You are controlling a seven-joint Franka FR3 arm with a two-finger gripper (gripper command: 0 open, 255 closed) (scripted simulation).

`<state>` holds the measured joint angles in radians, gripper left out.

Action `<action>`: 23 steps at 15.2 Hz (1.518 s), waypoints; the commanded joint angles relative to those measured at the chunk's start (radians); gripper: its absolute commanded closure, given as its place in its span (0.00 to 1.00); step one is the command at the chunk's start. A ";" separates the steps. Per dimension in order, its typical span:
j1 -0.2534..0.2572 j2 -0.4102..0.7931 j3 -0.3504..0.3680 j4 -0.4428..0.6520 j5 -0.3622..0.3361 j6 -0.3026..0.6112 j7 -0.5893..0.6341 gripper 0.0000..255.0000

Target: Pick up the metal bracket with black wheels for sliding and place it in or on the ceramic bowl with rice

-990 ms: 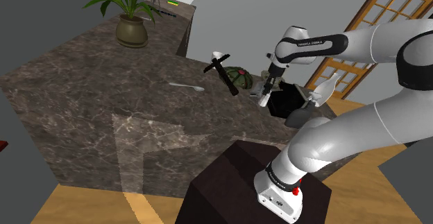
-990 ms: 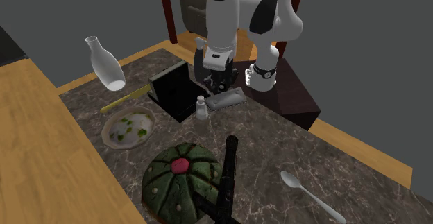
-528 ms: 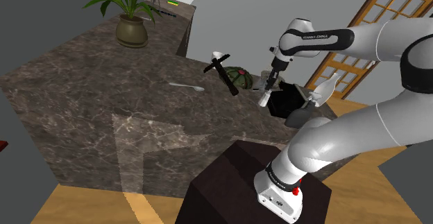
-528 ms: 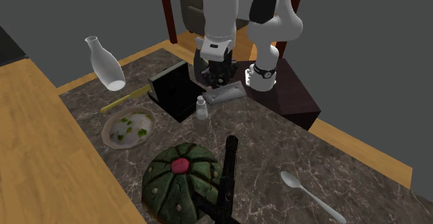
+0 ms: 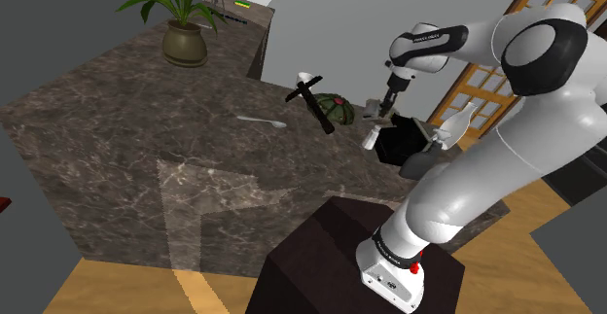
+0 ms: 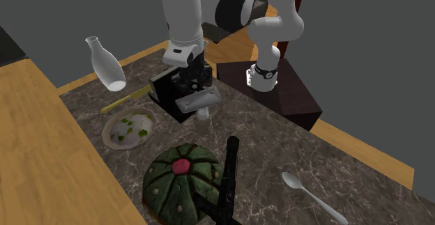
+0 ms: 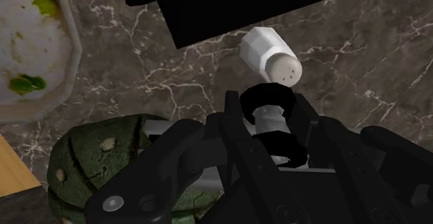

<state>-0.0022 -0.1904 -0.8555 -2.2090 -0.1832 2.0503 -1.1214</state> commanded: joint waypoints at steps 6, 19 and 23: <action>-0.065 0.395 -0.110 0.287 0.342 -0.036 -0.338 1.00; -0.574 0.944 0.072 1.023 0.668 -0.315 -0.540 1.00; -0.564 0.954 0.077 0.980 0.675 -0.268 -0.548 1.00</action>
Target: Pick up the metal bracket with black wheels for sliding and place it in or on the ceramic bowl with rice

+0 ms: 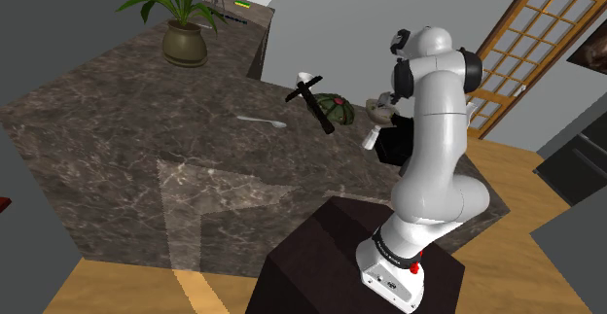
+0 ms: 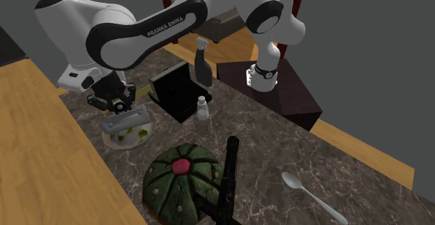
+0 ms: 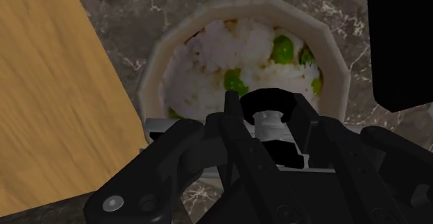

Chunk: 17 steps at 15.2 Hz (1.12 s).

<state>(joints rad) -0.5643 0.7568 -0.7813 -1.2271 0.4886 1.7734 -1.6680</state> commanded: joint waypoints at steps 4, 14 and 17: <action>0.005 0.019 0.009 -0.039 0.013 0.053 -0.009 1.00; 0.008 0.032 0.016 -0.064 0.022 0.087 -0.015 1.00; 0.009 0.031 0.015 -0.066 0.022 0.088 -0.016 0.00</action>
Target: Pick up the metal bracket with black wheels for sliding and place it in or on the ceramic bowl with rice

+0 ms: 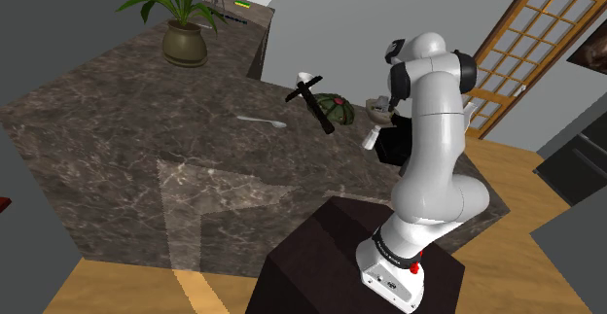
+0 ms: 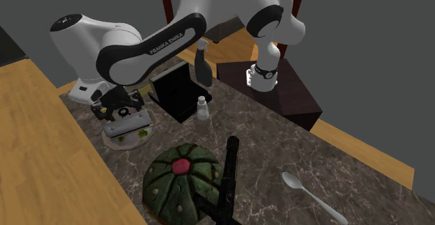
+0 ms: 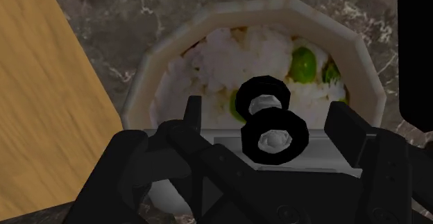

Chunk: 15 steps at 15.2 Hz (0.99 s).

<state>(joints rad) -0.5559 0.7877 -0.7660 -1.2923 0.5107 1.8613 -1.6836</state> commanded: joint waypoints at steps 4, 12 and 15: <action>-0.003 -0.008 -0.004 0.022 -0.007 -0.028 0.006 0.00; -0.017 -0.027 -0.014 0.094 -0.022 -0.108 0.021 0.00; -0.017 -0.027 -0.014 0.094 -0.022 -0.108 0.021 0.00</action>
